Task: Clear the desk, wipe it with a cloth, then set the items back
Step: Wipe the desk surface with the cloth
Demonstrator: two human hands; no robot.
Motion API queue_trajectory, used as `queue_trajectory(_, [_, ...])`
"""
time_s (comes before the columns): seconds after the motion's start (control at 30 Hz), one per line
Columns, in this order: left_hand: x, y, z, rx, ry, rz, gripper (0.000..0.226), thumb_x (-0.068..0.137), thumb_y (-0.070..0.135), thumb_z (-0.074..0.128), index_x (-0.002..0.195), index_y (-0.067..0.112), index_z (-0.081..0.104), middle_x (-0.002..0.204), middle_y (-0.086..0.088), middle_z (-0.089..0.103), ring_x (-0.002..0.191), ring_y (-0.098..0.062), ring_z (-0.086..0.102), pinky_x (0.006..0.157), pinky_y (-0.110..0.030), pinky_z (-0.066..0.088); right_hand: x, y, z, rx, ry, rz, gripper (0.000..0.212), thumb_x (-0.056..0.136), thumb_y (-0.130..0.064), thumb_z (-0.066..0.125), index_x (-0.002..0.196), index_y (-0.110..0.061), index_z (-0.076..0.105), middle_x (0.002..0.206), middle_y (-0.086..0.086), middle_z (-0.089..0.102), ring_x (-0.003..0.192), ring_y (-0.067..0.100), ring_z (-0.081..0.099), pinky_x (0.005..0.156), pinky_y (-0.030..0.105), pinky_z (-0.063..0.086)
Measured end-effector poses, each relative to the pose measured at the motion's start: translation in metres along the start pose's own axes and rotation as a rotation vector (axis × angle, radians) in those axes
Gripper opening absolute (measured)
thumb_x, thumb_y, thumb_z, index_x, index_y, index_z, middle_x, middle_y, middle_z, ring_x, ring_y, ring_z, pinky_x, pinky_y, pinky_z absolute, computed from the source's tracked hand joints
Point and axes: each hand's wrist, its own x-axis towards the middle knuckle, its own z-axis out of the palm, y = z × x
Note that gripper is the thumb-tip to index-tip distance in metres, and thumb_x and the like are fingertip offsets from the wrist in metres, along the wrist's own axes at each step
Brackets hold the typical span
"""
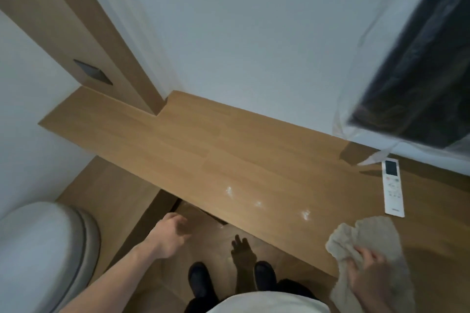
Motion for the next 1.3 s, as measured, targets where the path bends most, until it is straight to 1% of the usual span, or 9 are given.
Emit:
queue_trajectory(0.1, [0.04, -0.017, -0.019, 0.066, -0.031, -0.018, 0.068, 0.094, 0.05, 0.065, 0.153, 0.024, 0.043, 0.165, -0.005, 0.028, 0.148, -0.026, 0.037, 0.122, -0.039, 0.035, -0.01, -0.012, 0.003, 0.112, -0.054, 0.168, 0.036, 0.09, -0.015, 0.073, 0.124, -0.01, 0.063, 0.133, 0.025, 0.056, 0.12, 0.044, 0.055, 0.103, 0.052, 0.041])
queue_trajectory(0.27, [0.099, -0.03, -0.06, 0.127, -0.06, 0.033, 0.052, 0.092, 0.045, 0.066, 0.14, 0.031, 0.052, 0.159, -0.003, 0.038, 0.144, -0.026, 0.043, 0.118, -0.04, 0.039, -0.035, -0.045, 0.032, 0.297, 0.021, 0.321, 0.05, 0.085, -0.003, 0.072, 0.133, -0.002, 0.056, 0.127, 0.035, 0.061, 0.104, 0.053, 0.063, 0.084, 0.05, 0.047])
queue_trajectory(0.4, [0.142, -0.041, -0.09, 0.21, -0.043, 0.125, 0.051, 0.093, 0.043, 0.064, 0.139, 0.028, 0.05, 0.16, -0.003, 0.039, 0.153, -0.025, 0.028, 0.12, -0.039, 0.034, -0.058, -0.104, 0.061, 0.401, 0.04, 0.46, 0.049, 0.088, -0.001, 0.067, 0.135, 0.001, 0.054, 0.128, 0.033, 0.06, 0.112, 0.051, 0.058, 0.093, 0.054, 0.048])
queue_trajectory(0.57, [0.176, -0.069, -0.121, 0.278, -0.089, 0.176, 0.073, 0.094, 0.04, 0.064, 0.158, 0.021, 0.033, 0.17, -0.003, 0.021, 0.159, -0.025, 0.012, 0.127, -0.04, 0.022, -0.094, -0.21, 0.096, 0.511, 0.017, 0.514, 0.045, 0.097, -0.014, 0.062, 0.139, -0.007, 0.048, 0.128, 0.029, 0.06, 0.107, 0.048, 0.062, 0.081, 0.046, 0.046])
queue_trajectory(0.73, [0.199, -0.111, -0.145, 0.358, -0.132, 0.157, 0.074, 0.093, 0.034, 0.062, 0.159, 0.022, 0.031, 0.167, -0.006, 0.022, 0.152, -0.031, 0.03, 0.122, -0.038, 0.032, -0.116, -0.324, 0.131, 0.674, 0.041, 0.489, 0.035, 0.097, -0.026, 0.068, 0.126, -0.011, 0.056, 0.128, 0.02, 0.057, 0.112, 0.043, 0.059, 0.088, 0.046, 0.048])
queue_trajectory(0.87, [0.22, -0.136, -0.152, 0.36, -0.122, 0.092, 0.093, 0.092, 0.029, 0.062, 0.165, 0.027, 0.005, 0.173, -0.009, -0.004, 0.158, -0.036, 0.009, 0.127, -0.044, 0.024, -0.114, -0.346, 0.126, 0.766, 0.032, 0.446, 0.029, 0.095, -0.019, 0.071, 0.122, -0.014, 0.061, 0.117, 0.009, 0.065, 0.113, 0.035, 0.063, 0.089, 0.039, 0.047])
queue_trajectory(1.0, [0.235, -0.143, -0.153, 0.282, -0.07, 0.053, 0.114, 0.089, 0.043, 0.074, 0.162, 0.034, -0.014, 0.171, -0.007, -0.02, 0.155, -0.046, -0.009, 0.126, -0.058, 0.017, -0.116, -0.312, 0.112, 0.586, 0.246, 0.437, 0.026, 0.094, -0.018, 0.068, 0.119, -0.016, 0.062, 0.121, 0.01, 0.059, 0.11, 0.037, 0.061, 0.089, 0.043, 0.049])
queue_trajectory(1.2, [0.251, -0.152, -0.141, 0.291, -0.04, 0.087, 0.123, 0.086, 0.053, 0.075, 0.16, 0.035, -0.021, 0.167, -0.01, -0.029, 0.152, -0.054, -0.012, 0.124, -0.062, 0.019, -0.106, -0.318, 0.13, 0.429, 0.027, 0.378, 0.073, 0.095, -0.039, 0.07, 0.157, -0.022, 0.035, 0.154, 0.015, 0.038, 0.135, 0.04, 0.049, 0.11, 0.053, 0.044])
queue_trajectory(1.3, [0.249, -0.152, -0.139, 0.27, -0.043, 0.095, 0.123, 0.086, 0.053, 0.075, 0.16, 0.035, -0.021, 0.167, -0.009, -0.03, 0.152, -0.054, -0.011, 0.125, -0.061, 0.016, -0.095, -0.362, 0.135, 0.309, -0.01, 0.416, 0.072, 0.1, -0.038, 0.063, 0.159, -0.021, 0.025, 0.154, 0.019, 0.033, 0.134, 0.041, 0.048, 0.108, 0.048, 0.042])
